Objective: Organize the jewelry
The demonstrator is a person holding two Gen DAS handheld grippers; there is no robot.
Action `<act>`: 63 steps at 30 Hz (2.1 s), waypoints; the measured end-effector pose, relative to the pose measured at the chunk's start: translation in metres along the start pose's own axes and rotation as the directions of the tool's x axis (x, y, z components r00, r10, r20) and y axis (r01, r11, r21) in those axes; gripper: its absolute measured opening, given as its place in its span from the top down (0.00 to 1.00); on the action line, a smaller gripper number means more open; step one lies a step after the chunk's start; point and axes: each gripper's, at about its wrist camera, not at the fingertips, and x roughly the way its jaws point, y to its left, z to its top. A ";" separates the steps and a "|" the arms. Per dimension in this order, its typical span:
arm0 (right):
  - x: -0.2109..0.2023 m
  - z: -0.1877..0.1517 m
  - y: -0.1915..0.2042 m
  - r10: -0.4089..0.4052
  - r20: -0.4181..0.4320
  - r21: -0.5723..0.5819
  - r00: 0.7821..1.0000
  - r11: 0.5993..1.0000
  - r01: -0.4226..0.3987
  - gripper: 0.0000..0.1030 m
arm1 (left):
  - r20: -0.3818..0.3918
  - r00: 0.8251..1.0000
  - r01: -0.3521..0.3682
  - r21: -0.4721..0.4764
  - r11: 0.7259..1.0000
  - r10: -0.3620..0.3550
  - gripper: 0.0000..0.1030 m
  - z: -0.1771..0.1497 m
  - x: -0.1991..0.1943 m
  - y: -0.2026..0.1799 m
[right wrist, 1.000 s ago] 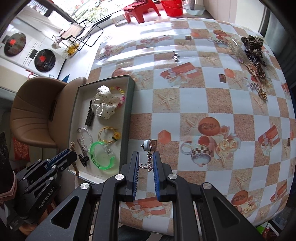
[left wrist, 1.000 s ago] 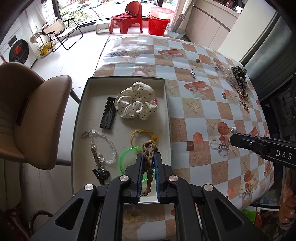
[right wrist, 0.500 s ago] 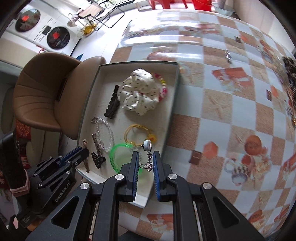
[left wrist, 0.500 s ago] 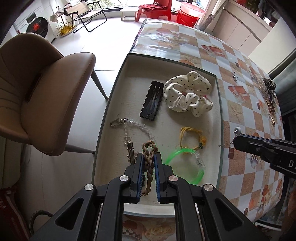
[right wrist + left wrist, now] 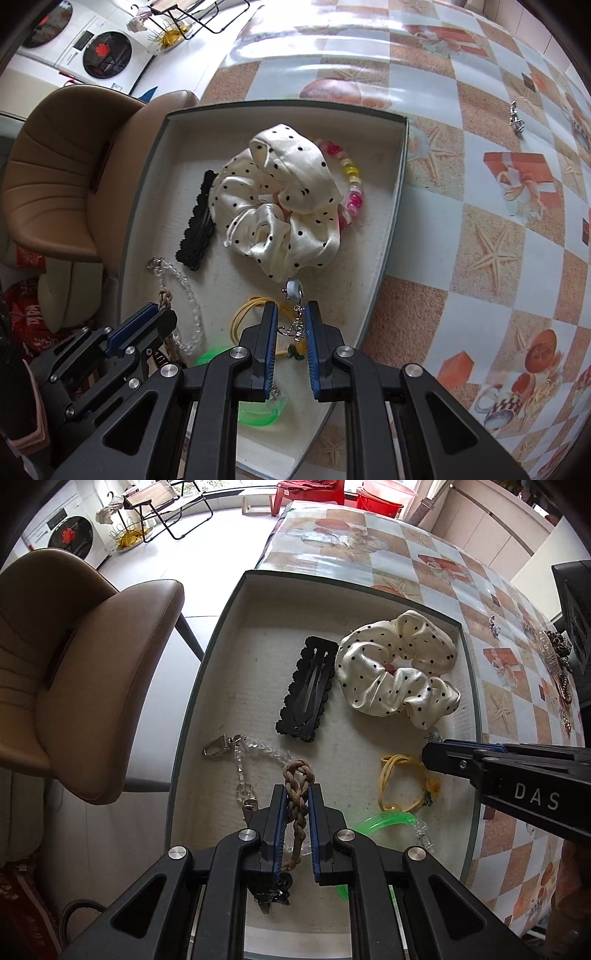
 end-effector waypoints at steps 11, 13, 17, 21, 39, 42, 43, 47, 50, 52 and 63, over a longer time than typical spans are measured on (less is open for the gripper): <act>0.016 0.008 0.005 0.003 -0.038 -0.013 0.999 1.000 -0.003 0.65 | -0.006 1.000 -0.025 -0.007 1.000 0.025 0.86 -0.001 0.003 -0.002; 0.009 0.008 0.007 0.015 -0.013 -0.012 1.000 1.000 -0.016 0.50 | -0.006 0.999 -0.036 -0.008 0.999 0.035 0.86 -0.001 0.000 -0.002; -0.011 0.007 0.008 0.019 0.017 -0.015 1.000 1.000 -0.019 0.47 | -0.001 0.999 -0.047 -0.024 0.999 0.047 0.85 -0.004 -0.008 0.001; -0.033 -0.002 0.005 -0.002 0.046 -0.012 0.999 1.000 0.003 0.44 | 0.017 0.999 -0.049 -0.037 0.998 0.050 0.43 -0.009 -0.020 0.003; -0.114 -0.063 0.015 -0.134 0.153 -0.076 0.979 0.986 0.147 0.17 | 0.099 0.991 -0.084 -0.047 0.995 0.088 0.12 -0.041 -0.103 0.000; -0.126 -0.073 0.024 -0.158 0.192 -0.097 0.969 0.979 0.179 0.05 | 0.108 0.988 -0.104 -0.056 0.993 0.110 0.12 -0.046 -0.114 0.002; -0.131 -0.076 0.026 -0.164 0.215 -0.099 0.963 0.977 0.188 0.00 | 0.111 0.987 -0.110 -0.054 0.992 0.115 0.12 -0.048 -0.118 0.002; -0.141 -0.079 0.030 -0.174 0.237 -0.083 0.956 0.977 0.198 0.00 | 0.111 0.986 -0.117 -0.051 0.992 0.122 0.12 -0.055 -0.127 0.004; -0.147 -0.080 0.034 -0.182 0.241 -0.087 0.953 0.974 0.208 0.00 | 0.110 0.986 -0.119 -0.063 0.991 0.125 0.12 -0.060 -0.132 0.007; -0.150 -0.081 0.037 -0.185 0.245 -0.096 0.952 0.972 0.214 0.00 | 0.111 0.986 -0.118 -0.072 0.990 0.125 0.12 -0.062 -0.134 0.009; -0.151 -0.086 0.046 -0.189 0.239 -0.117 0.952 0.968 0.221 0.00 | 0.128 0.984 -0.116 -0.098 0.988 0.128 0.12 -0.063 -0.144 0.018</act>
